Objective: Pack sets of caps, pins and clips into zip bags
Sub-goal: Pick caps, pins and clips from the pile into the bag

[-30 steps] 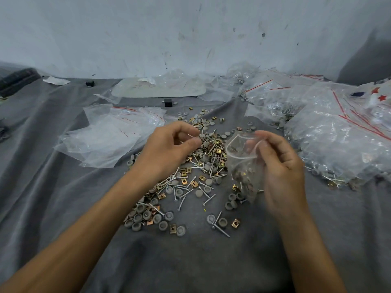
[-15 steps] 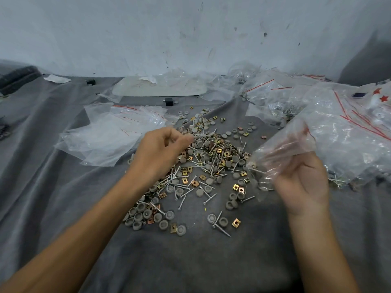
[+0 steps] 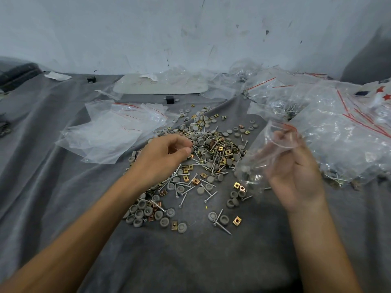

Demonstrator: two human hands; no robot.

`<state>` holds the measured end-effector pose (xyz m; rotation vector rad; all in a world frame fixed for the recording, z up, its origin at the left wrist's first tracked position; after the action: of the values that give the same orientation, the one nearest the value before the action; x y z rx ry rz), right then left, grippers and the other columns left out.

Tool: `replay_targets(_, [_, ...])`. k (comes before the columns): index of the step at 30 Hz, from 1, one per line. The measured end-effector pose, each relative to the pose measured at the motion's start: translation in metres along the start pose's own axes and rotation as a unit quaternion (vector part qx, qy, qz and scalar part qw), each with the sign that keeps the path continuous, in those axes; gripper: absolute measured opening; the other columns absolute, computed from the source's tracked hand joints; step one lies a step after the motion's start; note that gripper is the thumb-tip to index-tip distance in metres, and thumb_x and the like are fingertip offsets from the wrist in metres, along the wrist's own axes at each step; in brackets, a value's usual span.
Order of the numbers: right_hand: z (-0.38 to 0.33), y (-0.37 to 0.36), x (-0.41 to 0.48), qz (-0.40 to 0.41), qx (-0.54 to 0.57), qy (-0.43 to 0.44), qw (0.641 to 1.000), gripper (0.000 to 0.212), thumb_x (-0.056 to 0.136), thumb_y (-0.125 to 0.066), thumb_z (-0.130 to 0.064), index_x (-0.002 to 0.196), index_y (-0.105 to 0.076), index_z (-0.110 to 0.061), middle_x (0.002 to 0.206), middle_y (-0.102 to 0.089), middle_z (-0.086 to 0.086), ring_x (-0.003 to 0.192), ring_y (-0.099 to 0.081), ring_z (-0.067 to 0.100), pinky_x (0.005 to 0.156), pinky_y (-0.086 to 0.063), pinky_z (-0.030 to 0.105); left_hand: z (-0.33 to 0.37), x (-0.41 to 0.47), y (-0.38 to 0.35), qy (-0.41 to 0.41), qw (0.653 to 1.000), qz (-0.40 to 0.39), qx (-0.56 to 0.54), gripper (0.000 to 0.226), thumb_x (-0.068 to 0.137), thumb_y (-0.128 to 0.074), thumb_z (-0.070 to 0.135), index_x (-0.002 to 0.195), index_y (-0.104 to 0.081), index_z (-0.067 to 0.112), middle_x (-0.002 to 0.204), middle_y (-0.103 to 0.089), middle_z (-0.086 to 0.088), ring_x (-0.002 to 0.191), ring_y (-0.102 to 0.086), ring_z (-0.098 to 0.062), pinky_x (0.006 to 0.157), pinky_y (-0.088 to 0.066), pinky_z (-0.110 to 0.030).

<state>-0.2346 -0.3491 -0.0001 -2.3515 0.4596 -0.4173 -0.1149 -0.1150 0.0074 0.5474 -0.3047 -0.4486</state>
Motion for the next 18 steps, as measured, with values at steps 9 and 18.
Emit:
replay_targets(9, [0.024,-0.023,-0.011,-0.092,-0.073,-0.039,0.992,0.026,0.095,-0.051,-0.012,0.102,-0.076,-0.015,0.086,-0.071,0.003,0.08,-0.068,0.017,0.076,-0.058,0.028,0.036,-0.02,-0.01,-0.074,0.99,-0.076,-0.094,0.027,0.09,-0.068,0.042,0.116,-0.071,0.038,0.091,-0.07,-0.006,0.098,-0.07,-0.015,0.093,-0.056,-0.042])
replay_targets(18, [0.041,-0.031,-0.013,-0.105,-0.024,-0.102,0.989,0.023,0.091,-0.062,-0.021,0.108,-0.077,-0.016,0.101,-0.076,0.01,0.093,-0.072,0.021,0.08,-0.06,0.035,0.062,-0.028,-0.011,-0.12,0.986,-0.049,-0.105,0.013,0.093,-0.065,0.035,0.093,-0.07,0.023,0.067,-0.055,0.016,0.061,-0.046,-0.002,0.058,-0.04,-0.019])
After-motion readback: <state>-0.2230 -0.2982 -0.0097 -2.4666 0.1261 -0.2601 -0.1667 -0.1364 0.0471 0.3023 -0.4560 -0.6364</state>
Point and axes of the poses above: each hand's wrist, its own x-axis towards the middle knuckle, its own y-axis out of the back of the hand, z = x × y, the point moved 4 cm from there along x, towards the middle knuckle
